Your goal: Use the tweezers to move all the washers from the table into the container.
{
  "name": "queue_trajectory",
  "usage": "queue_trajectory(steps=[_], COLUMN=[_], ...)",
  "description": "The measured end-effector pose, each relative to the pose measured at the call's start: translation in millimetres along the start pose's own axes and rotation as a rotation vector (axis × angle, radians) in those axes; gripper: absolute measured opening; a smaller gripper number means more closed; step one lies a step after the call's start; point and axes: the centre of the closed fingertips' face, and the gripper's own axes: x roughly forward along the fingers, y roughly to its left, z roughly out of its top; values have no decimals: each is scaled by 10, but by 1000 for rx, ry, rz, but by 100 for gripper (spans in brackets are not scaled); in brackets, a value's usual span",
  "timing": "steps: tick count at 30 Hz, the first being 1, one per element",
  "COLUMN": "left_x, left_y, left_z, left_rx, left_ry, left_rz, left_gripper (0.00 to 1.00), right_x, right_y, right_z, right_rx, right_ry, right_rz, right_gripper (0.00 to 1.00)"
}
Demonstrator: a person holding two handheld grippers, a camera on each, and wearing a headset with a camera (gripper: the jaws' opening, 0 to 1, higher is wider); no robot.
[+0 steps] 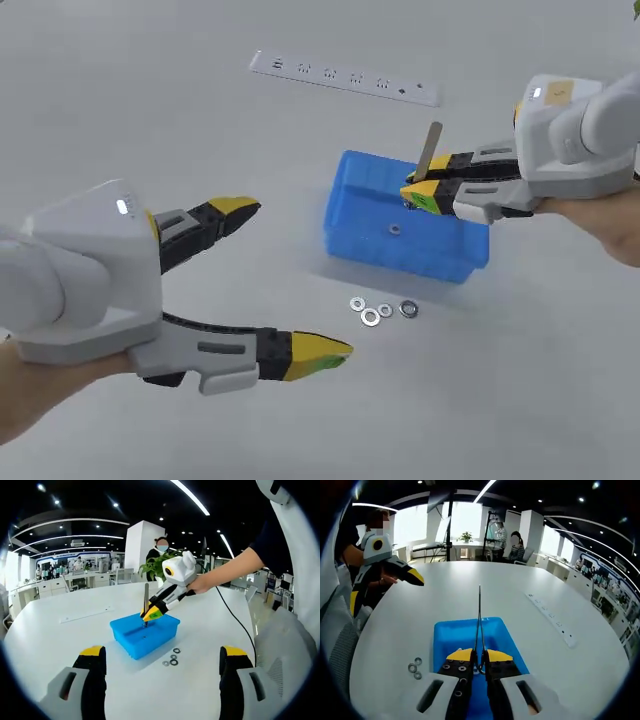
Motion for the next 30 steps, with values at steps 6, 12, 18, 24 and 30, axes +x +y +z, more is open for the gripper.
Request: queue_trajectory(steps=[6,12,18,24,30], left_x=[-8,-38,-34,-35,-46], left_y=[-17,26,57,71,55], left_z=[16,64,90,115,84], left_rx=[-5,-21,-30,-31,-26], left_ry=[1,-26,-42,-51,-33], left_rz=[6,28,38,43,36], left_gripper=[99,99,99,99,99], right_x=[79,96,107,115,119], right_y=[24,31,45,58,48], right_z=[-160,-170,-199,-196,-195], right_rx=[15,58,60,70,90], right_ry=[28,2,5,-1,0], right_rz=[5,-2,-2,-2,-3], right_gripper=[9,9,9,10,10])
